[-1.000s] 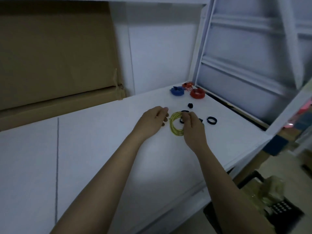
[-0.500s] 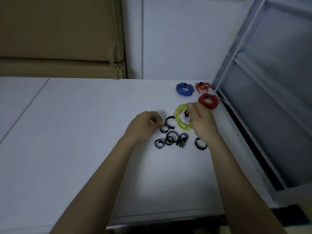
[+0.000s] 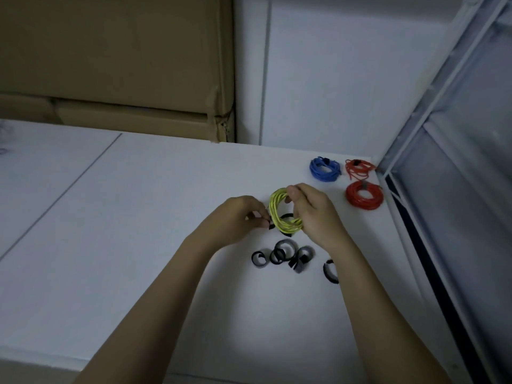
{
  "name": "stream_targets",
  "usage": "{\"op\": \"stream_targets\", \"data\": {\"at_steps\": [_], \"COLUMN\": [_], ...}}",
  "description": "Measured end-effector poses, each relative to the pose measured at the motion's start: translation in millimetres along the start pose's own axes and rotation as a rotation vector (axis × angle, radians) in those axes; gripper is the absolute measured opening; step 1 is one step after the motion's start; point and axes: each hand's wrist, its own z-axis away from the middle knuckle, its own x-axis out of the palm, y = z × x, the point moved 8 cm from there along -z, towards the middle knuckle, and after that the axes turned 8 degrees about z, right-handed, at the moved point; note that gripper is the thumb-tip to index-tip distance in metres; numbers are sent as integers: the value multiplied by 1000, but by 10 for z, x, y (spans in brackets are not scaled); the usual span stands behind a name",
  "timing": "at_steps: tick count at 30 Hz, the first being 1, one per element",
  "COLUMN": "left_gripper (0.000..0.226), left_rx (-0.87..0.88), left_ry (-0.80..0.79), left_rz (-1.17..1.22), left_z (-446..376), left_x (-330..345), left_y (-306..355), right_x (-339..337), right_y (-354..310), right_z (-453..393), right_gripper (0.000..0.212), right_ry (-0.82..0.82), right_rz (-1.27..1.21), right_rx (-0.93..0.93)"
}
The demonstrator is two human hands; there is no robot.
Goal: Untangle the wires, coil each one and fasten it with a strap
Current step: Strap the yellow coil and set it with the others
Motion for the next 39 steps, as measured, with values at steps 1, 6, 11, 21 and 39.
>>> {"op": "stream_targets", "data": {"at_steps": [1,6,11,21,39], "left_gripper": [9,17,18,12,8], "left_rx": [25,-10,-77,-143,-219], "left_ry": [16,57,80,249,289], "left_rz": [6,93,319,547,844], "left_z": [17,69,152,190,138], "left_x": [-40,-174,-232,-398,-380], "left_y": [40,38,29,144,258], "right_x": [49,199,162,202,56], "right_y": [-40,-97,-103,-222,-398], "right_z": [-4,11,67,74,14], "right_gripper": [28,27,28,25,32], "right_ry": [-40,-174,-235,-291,-114], "right_rz": [-8,22,75,242,271], "right_rx": [-15,-19,-45,-123,-162]}}
